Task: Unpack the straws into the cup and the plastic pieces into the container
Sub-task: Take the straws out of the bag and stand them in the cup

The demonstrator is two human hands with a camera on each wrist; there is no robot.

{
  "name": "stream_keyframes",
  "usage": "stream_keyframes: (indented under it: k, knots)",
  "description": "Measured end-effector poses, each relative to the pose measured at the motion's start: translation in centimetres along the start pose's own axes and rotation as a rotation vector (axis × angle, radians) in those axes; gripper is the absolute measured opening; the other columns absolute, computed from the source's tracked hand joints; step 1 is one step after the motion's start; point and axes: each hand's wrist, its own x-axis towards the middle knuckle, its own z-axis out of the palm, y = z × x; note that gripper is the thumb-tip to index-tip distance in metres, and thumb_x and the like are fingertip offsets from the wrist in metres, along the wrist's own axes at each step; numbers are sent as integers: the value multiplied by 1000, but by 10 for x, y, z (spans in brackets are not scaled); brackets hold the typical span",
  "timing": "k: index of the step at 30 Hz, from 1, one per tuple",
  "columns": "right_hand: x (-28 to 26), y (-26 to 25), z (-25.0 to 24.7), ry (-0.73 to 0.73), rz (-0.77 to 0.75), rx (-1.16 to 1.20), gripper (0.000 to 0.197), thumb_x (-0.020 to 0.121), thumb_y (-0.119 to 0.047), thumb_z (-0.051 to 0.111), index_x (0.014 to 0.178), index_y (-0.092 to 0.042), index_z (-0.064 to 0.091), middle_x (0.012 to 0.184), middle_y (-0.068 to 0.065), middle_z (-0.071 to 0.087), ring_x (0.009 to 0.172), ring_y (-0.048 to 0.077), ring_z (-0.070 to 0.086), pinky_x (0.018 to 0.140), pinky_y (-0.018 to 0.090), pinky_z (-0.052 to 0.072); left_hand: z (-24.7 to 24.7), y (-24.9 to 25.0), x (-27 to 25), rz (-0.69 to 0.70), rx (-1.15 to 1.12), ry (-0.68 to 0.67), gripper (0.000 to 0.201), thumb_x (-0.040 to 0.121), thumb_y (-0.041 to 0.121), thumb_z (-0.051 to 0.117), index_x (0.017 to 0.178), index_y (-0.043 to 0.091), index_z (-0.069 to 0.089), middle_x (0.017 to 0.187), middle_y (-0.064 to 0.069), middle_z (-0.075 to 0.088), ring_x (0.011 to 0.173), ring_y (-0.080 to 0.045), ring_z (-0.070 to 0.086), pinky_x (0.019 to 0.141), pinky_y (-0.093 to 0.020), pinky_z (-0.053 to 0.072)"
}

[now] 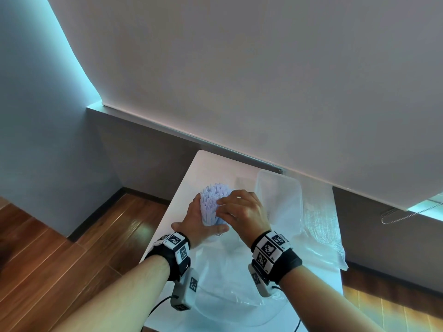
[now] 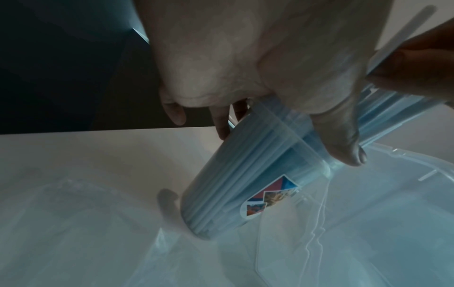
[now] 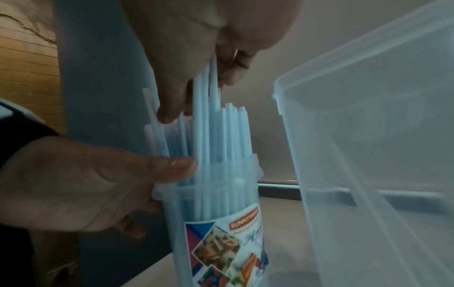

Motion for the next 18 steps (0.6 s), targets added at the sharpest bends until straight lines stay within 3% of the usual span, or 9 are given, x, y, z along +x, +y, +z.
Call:
stream_keyframes:
  k: [3, 7, 9, 11, 16, 18]
  knots:
    - [-4, -9, -9, 5, -1, 13, 18, 94, -26, 61, 96, -16, 76, 115, -3, 70, 108, 16, 63, 92, 34, 47, -1, 0, -1, -8, 5, 4, 123, 43, 78, 71, 146, 45, 12, 151, 17, 31, 137, -16, 38, 107, -48, 23]
    - [-13, -23, -18, -96, 129, -98, 36, 98, -22, 49, 130, -10, 58, 140, 5, 54, 128, 18, 51, 104, 34, 42, 0, 0, -1, -18, 13, 9, 127, 40, 80, 70, 146, 42, 12, 151, 17, 31, 138, -17, 36, 111, -51, 21]
    - [-17, -22, -11, -154, 141, -124, 45, 86, -3, 59, 131, -5, 56, 137, 11, 56, 123, 25, 56, 100, 40, 48, 0, 0, 1, -16, 7, 8, 126, 45, 77, 75, 148, 41, 12, 151, 16, 31, 138, -17, 36, 112, -49, 21]
    - [-17, -18, -5, -186, 176, -76, 64, 69, 15, 66, 129, -3, 56, 132, 14, 59, 114, 31, 62, 92, 45, 54, 1, 0, 0, -17, 10, 4, 120, 58, 65, 82, 150, 36, 10, 153, 12, 28, 139, -17, 34, 111, -45, 20]
    - [-11, -18, -2, -209, 179, 10, 70, 66, 20, 68, 132, -2, 55, 134, 16, 58, 108, 35, 65, 83, 45, 58, 0, 4, -3, 9, -53, -12, 119, 68, 51, 83, 154, 25, 6, 157, 7, 22, 144, -17, 26, 111, -33, 15]
    - [-17, -16, 3, -193, 141, -40, 70, 65, 18, 72, 130, 0, 56, 134, 16, 58, 112, 32, 64, 88, 42, 56, 0, 7, -4, 8, -41, 7, 122, 60, 67, 79, 152, 29, 9, 155, 9, 27, 141, -16, 31, 116, -37, 15]
